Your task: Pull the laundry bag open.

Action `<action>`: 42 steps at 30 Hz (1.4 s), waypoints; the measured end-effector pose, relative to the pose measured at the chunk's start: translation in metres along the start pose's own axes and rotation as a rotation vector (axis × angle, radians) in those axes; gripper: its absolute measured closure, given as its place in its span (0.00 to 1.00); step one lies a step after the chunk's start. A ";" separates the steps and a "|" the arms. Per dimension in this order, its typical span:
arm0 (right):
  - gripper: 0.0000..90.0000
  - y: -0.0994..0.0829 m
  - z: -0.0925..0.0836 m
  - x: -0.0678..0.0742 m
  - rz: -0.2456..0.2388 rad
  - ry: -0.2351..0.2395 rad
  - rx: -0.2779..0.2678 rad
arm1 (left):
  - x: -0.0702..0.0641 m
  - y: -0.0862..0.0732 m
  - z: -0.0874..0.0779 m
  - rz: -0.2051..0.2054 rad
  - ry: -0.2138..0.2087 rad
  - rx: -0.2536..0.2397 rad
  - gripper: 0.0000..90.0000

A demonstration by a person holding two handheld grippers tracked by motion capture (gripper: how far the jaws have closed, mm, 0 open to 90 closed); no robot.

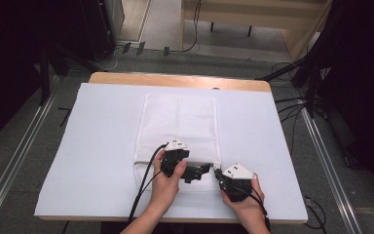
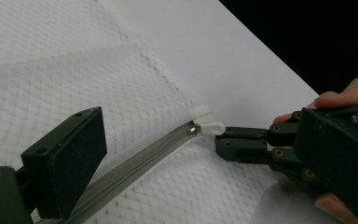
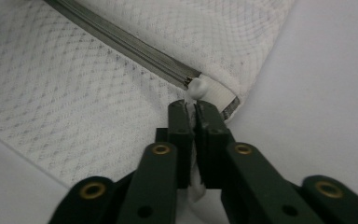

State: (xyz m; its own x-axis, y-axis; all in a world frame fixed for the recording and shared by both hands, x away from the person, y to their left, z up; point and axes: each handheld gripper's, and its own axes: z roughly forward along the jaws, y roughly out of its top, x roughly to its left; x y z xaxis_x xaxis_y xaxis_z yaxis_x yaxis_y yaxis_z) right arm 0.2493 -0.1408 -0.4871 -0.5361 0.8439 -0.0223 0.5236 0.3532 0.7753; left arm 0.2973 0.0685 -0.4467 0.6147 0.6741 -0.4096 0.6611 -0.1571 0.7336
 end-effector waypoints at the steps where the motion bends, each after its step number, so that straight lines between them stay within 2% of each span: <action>1: 1.00 0.000 0.000 -0.001 0.008 0.007 0.003 | -0.001 0.000 0.003 0.001 0.012 0.007 0.03; 4: 1.00 0.000 0.000 -0.006 0.048 0.044 -0.002 | -0.006 0.002 0.011 -0.004 0.068 0.028 0.16; 6: 1.00 -0.001 -0.003 -0.008 0.059 0.061 -0.034 | -0.008 0.002 0.016 -0.013 0.063 0.034 0.16; 7: 1.00 -0.001 -0.004 -0.009 0.052 0.061 -0.050 | -0.009 0.003 0.019 -0.016 0.075 0.044 0.16; 9: 1.00 0.000 -0.006 -0.007 0.039 0.057 -0.076 | -0.010 0.003 0.022 -0.030 0.080 0.047 0.25; 13: 1.00 0.003 -0.009 -0.005 0.028 0.060 -0.102 | -0.009 0.004 0.025 -0.057 0.054 0.045 0.43; 16: 1.00 0.004 -0.010 -0.004 0.021 0.063 -0.113 | -0.005 0.005 0.027 -0.104 0.014 0.042 0.46; 21: 1.00 0.006 -0.013 0.000 0.001 0.062 -0.132 | -0.001 0.004 0.028 -0.107 -0.007 0.059 0.55; 22: 1.00 0.006 -0.013 0.000 -0.005 0.062 -0.135 | 0.000 0.004 0.029 -0.115 -0.021 0.060 0.60; 23: 1.00 0.006 -0.014 0.000 -0.006 0.062 -0.136 | 0.001 0.004 0.029 -0.128 -0.036 0.062 0.60; 25: 1.00 0.006 -0.014 0.000 -0.004 0.060 -0.140 | 0.003 0.004 0.029 -0.146 -0.072 0.061 0.67; 28: 1.00 0.007 -0.015 -0.001 -0.008 0.062 -0.147 | 0.004 0.003 0.029 -0.146 -0.085 0.069 0.72; 32: 1.00 0.007 -0.016 -0.001 -0.003 0.062 -0.150 | 0.006 0.003 0.027 -0.143 -0.082 0.068 0.75; 34: 1.00 0.007 -0.016 -0.002 -0.005 0.062 -0.152 | 0.009 0.002 0.025 -0.152 -0.073 0.047 0.75; 38: 1.00 0.008 -0.017 -0.003 0.000 0.064 -0.160 | 0.010 0.001 0.026 -0.152 -0.095 0.061 0.78; 42: 1.00 0.009 -0.018 -0.003 0.000 0.064 -0.164 | 0.011 0.001 0.026 -0.159 -0.103 0.065 0.84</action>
State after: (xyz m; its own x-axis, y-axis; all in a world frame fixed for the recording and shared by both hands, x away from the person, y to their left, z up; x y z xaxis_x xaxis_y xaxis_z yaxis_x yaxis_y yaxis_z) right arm 0.2443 -0.1475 -0.4689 -0.5801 0.8144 0.0139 0.4112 0.2781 0.8681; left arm 0.3156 0.0564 -0.4649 0.5390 0.6174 -0.5730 0.7778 -0.1036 0.6199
